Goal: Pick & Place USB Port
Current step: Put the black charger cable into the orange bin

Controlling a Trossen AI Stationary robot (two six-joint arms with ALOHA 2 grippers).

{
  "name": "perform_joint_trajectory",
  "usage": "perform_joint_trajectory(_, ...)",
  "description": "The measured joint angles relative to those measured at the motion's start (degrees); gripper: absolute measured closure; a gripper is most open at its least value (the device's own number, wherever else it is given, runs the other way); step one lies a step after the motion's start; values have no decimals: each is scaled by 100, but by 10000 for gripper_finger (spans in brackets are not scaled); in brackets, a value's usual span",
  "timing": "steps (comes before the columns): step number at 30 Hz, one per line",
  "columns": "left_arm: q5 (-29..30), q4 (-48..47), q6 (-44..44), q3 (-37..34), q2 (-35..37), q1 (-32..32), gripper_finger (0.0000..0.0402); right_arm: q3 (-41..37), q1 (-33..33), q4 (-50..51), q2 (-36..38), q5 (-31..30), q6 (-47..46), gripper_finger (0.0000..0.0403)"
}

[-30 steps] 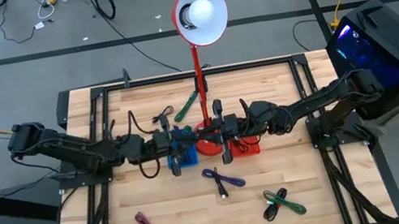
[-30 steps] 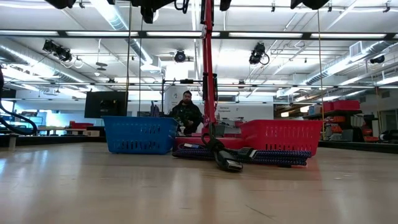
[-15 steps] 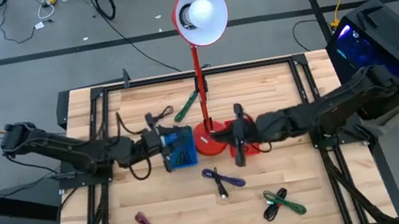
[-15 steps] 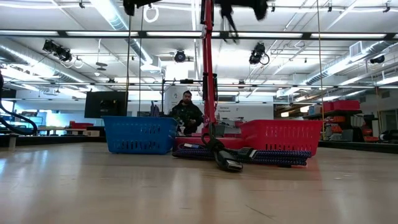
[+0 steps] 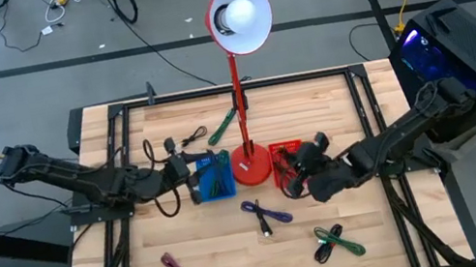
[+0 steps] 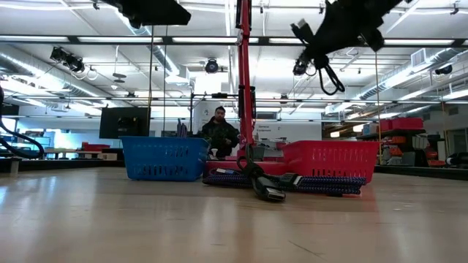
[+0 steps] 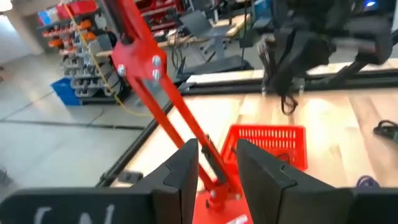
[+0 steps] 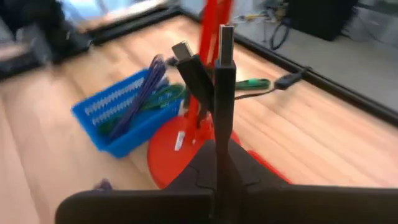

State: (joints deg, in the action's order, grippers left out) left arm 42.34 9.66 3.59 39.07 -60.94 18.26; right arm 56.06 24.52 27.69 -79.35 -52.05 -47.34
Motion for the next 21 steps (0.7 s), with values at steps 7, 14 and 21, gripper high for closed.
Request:
perform_joint_trajectory(7,52,-151,-157,0,-1,-4,285,-1242,28,-1020,-16,-222,-1429,402)
perform_joint_trajectory(14,53,-151,-177,0,-1,-42,285,-2199,-177,-2423,-17,-197,-1823,402)
perform_joint_trajectory(21,51,-150,-186,0,-1,-39,285,-2476,-315,-2680,-16,50,-2024,401)
